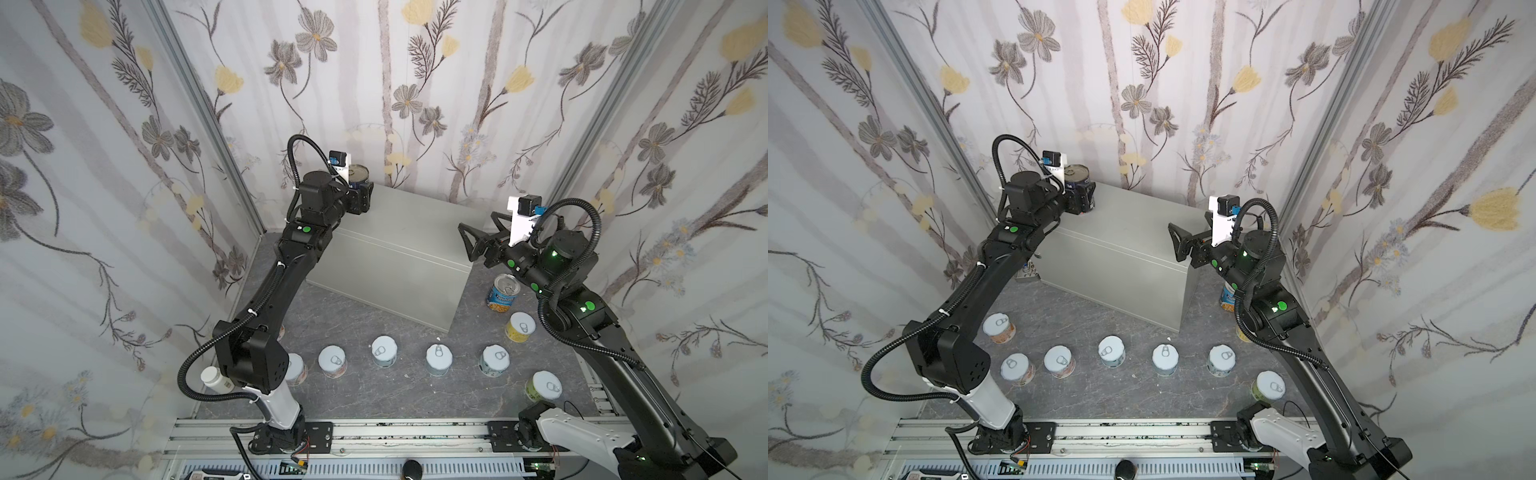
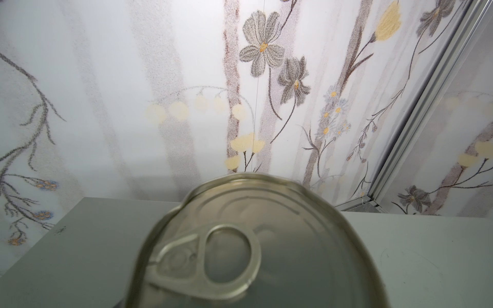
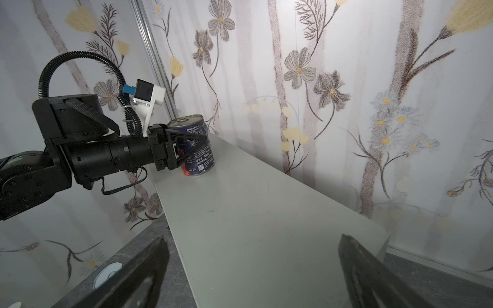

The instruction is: Place and organize the canned foods onto the counter

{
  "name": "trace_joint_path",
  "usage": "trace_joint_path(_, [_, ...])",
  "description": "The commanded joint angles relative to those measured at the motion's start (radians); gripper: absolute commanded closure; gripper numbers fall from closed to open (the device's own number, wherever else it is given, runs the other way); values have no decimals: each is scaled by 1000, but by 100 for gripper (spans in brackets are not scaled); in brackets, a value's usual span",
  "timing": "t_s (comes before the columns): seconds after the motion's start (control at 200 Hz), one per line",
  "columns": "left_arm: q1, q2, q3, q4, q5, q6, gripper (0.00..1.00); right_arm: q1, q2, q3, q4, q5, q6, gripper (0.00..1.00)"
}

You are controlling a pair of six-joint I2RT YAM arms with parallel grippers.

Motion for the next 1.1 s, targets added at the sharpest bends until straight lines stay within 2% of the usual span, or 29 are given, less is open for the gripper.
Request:
trace_joint_path(0.0, [4,3,14,43,-34,31,26,2,11,15,33,-10,-9,0])
trace_joint_path(0.2, [25,34,40,43,-64,37,26,6,42,32,39,-17,-12,0])
trace_joint_path(0.54, [69,167,212,38,-88,28,28,9,123,71,53,-23,-27,0])
trace_joint_path(1.099, [73,285,358,29,-141,76,29,11,219,129,62,-32,-50,0])
